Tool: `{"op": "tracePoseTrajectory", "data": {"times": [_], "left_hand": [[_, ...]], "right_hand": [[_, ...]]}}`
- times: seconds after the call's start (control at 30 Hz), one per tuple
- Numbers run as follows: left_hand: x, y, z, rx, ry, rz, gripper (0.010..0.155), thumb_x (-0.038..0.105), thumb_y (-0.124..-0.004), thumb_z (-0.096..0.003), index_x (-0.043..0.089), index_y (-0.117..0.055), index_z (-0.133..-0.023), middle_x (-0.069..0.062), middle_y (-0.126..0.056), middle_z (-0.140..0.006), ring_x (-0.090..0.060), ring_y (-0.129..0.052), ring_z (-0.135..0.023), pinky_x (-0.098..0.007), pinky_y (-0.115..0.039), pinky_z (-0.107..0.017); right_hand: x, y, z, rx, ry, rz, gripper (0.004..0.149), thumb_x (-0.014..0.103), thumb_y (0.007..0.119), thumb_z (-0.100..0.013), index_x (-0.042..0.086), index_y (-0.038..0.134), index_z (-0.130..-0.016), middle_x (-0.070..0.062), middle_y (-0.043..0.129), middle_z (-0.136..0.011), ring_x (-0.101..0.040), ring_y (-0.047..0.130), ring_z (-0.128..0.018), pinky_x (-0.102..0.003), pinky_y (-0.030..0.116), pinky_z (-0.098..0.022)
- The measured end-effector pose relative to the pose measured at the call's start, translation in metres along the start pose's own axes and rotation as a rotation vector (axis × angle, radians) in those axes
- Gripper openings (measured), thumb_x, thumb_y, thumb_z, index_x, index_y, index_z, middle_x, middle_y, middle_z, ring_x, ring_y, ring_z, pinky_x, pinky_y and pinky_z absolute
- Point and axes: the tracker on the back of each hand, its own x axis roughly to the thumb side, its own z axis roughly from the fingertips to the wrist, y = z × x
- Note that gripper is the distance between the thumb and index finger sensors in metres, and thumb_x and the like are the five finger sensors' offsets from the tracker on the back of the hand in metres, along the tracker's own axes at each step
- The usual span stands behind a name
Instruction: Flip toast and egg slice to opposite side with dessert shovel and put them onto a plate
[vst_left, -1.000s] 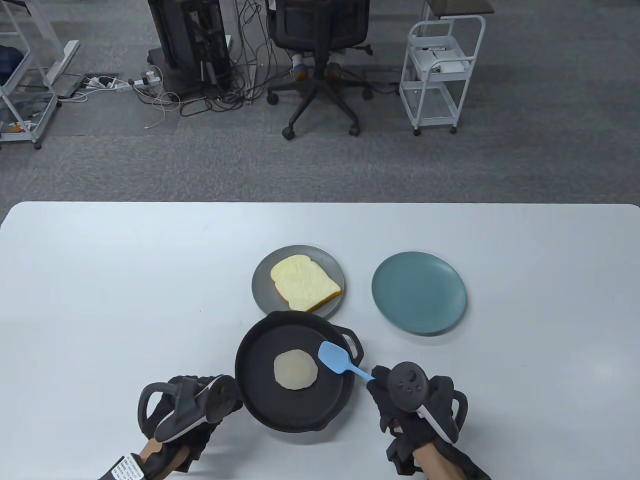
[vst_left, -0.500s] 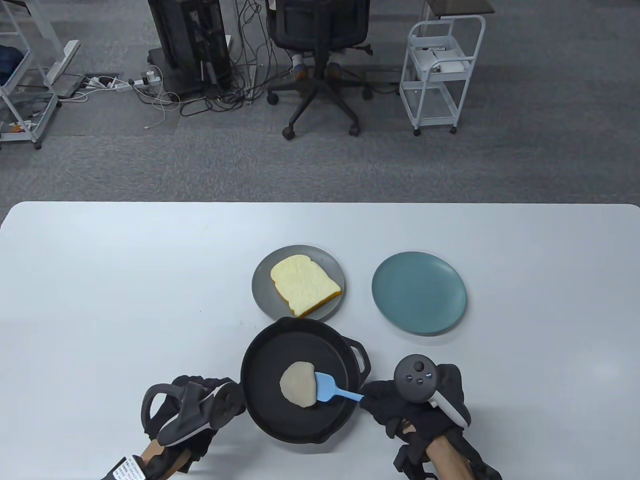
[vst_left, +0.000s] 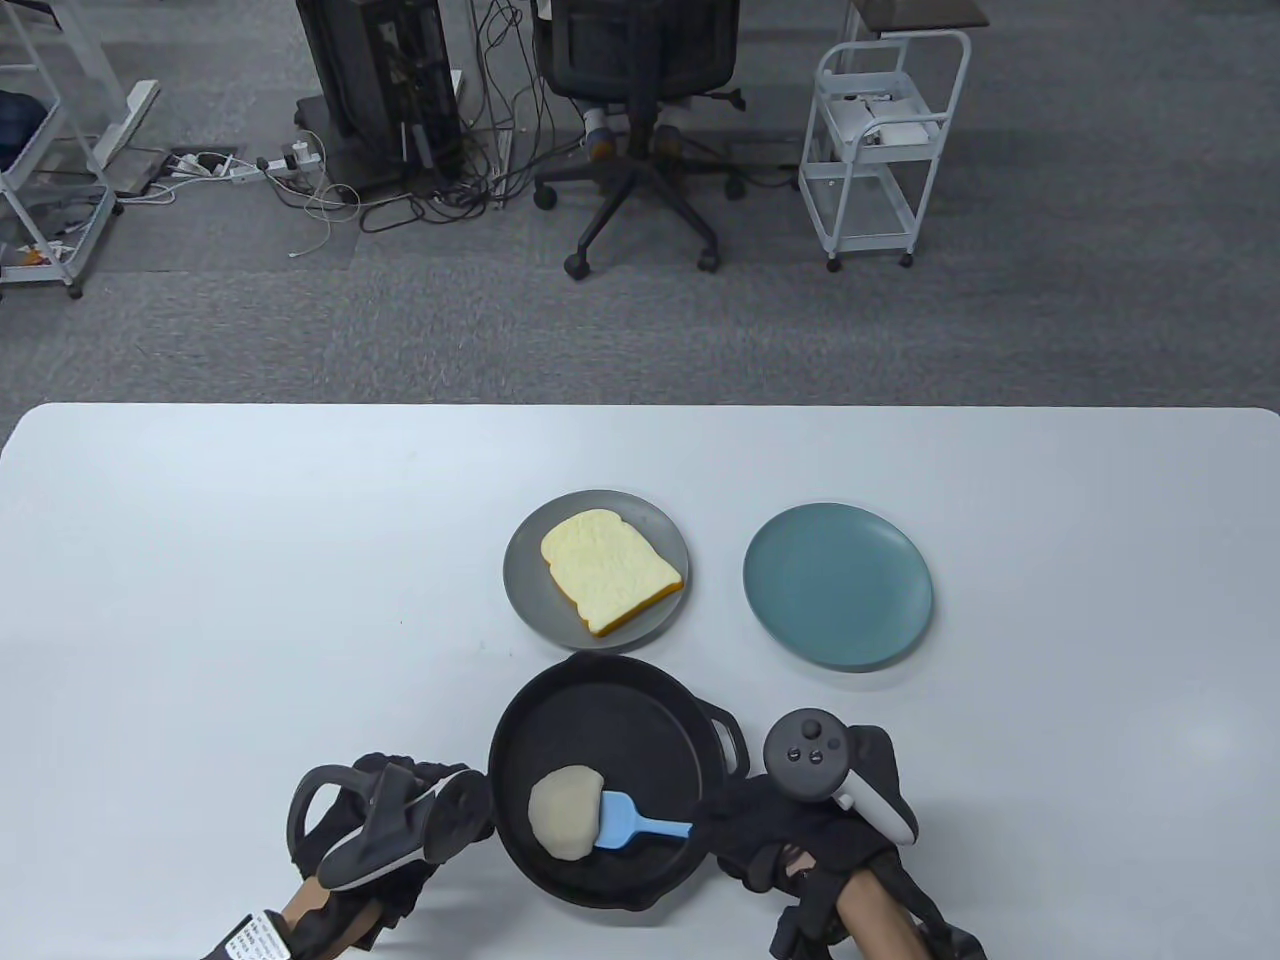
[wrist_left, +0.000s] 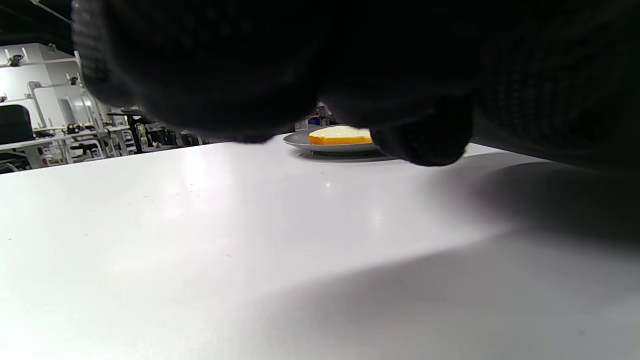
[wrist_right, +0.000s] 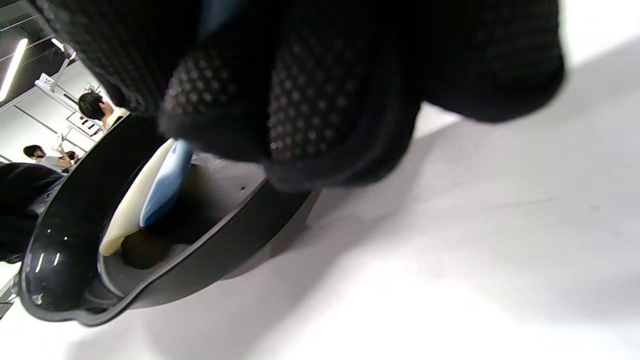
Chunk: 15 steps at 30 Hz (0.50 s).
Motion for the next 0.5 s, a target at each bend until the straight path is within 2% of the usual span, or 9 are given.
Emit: {"op": "tracePoseTrajectory", "data": {"times": [0.2, 0.5], "left_hand": [[0.004, 0.001, 0.001, -0.004, -0.023, 0.041, 0.047, 0.065, -0.085, -0.0267, 0.031, -0.099, -0.057, 0.014, -0.1, -0.021, -0.016, -0.102, -0.014, -0.042, -0.089, -0.038], [0.009, -0.001, 0.002, -0.007, -0.035, 0.009, 0.047, 0.064, -0.085, -0.0266, 0.032, -0.099, -0.057, 0.014, -0.1, -0.021, -0.016, -0.102, -0.015, -0.042, -0.089, -0.039]], "right_hand": [[0.006, 0.007, -0.002, 0.029, -0.022, -0.049, 0.047, 0.049, 0.086, -0.041, 0.021, 0.097, -0.078, 0.009, 0.11, -0.041, -0.015, 0.108, -0.028, -0.036, 0.09, -0.025], [0.011, 0.022, -0.009, 0.061, -0.005, -0.126, 0.048, 0.048, 0.085, -0.042, 0.02, 0.095, -0.08, 0.008, 0.11, -0.043, -0.015, 0.108, -0.028, -0.034, 0.09, -0.024]]}}
